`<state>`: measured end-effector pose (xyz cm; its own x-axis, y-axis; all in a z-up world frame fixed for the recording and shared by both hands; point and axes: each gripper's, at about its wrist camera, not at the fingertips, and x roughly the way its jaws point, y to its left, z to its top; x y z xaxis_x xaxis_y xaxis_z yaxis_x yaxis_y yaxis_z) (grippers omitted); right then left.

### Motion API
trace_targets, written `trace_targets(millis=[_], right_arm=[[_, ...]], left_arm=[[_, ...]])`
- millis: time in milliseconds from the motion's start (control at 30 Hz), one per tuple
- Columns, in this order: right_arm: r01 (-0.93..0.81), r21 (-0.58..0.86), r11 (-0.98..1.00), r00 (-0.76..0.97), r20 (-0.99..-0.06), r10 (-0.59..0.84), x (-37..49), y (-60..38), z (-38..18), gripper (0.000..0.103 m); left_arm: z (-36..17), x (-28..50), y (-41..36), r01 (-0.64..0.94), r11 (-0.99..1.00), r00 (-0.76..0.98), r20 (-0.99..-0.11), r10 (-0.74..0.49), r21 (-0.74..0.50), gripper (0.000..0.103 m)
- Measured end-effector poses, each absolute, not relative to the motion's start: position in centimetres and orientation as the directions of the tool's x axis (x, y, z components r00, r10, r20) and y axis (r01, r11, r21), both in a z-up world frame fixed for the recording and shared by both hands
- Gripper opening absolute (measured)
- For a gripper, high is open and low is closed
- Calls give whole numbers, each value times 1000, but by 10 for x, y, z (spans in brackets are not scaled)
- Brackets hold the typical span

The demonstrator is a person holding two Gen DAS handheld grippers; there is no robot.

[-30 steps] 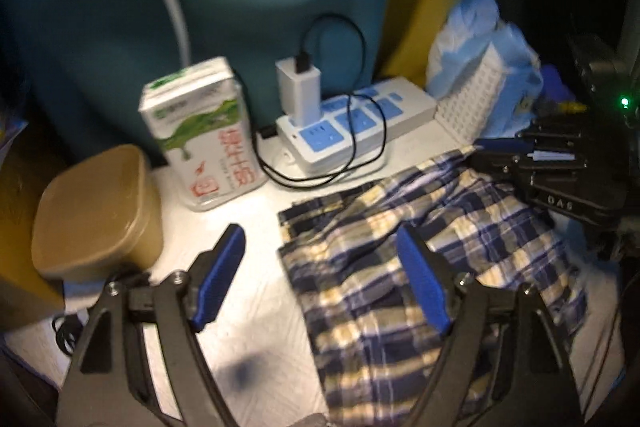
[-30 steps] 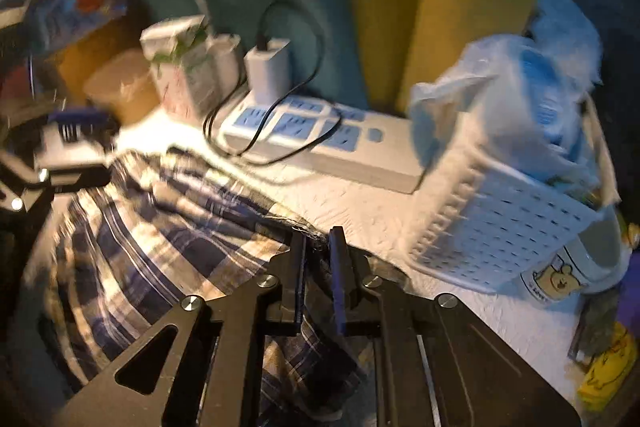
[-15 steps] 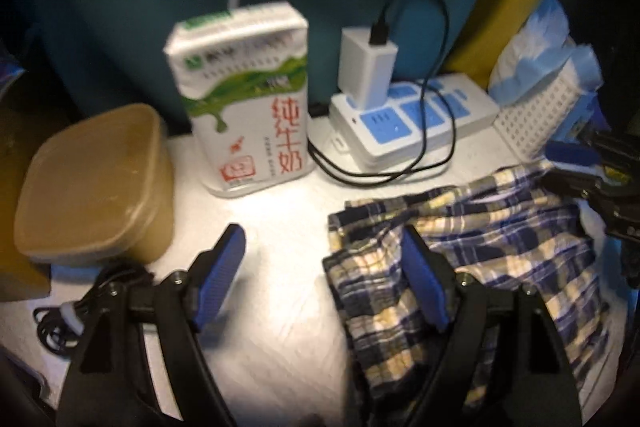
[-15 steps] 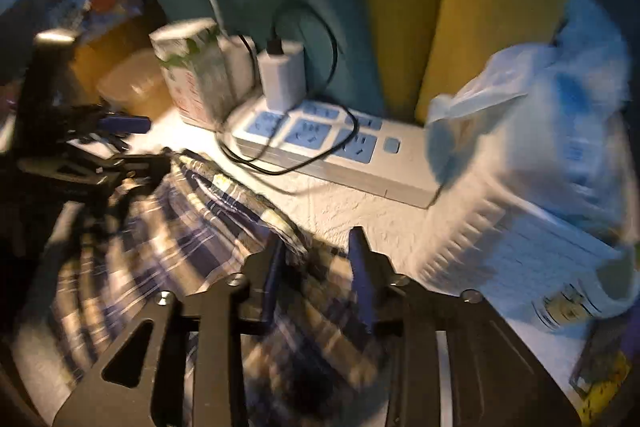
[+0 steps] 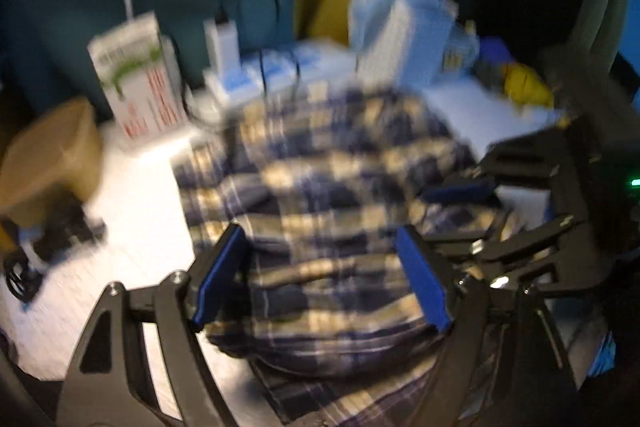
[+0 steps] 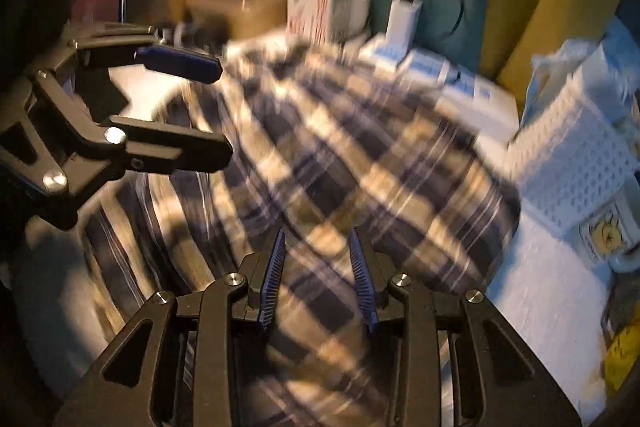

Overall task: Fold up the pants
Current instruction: 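Fold the held pants edge over the stack with the right gripper and release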

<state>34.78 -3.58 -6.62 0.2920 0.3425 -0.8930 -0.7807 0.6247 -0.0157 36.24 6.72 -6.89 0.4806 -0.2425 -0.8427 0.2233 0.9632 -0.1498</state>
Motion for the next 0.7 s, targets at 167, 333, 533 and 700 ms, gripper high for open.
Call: trace_targets(millis=[167,333,533,700], right_arm=[[-745,-6,667,325,-876,355,325,-77,-63,36],[-715,-12,700,343,-878,334,295,-113,-62,36],[-641,-18,767,406,-856,319,274,-143,-43,36],[-616,19,788,445,-817,367,264,-144,-28,36]], left_arm=[[-92,362,69,231,958,453,-853,-260,-169,79],[-88,365,74,191,963,442,-859,-258,-191,79],[-64,335,71,176,970,486,-843,-232,-165,79],[-59,315,70,165,968,492,-834,-248,-190,79]])
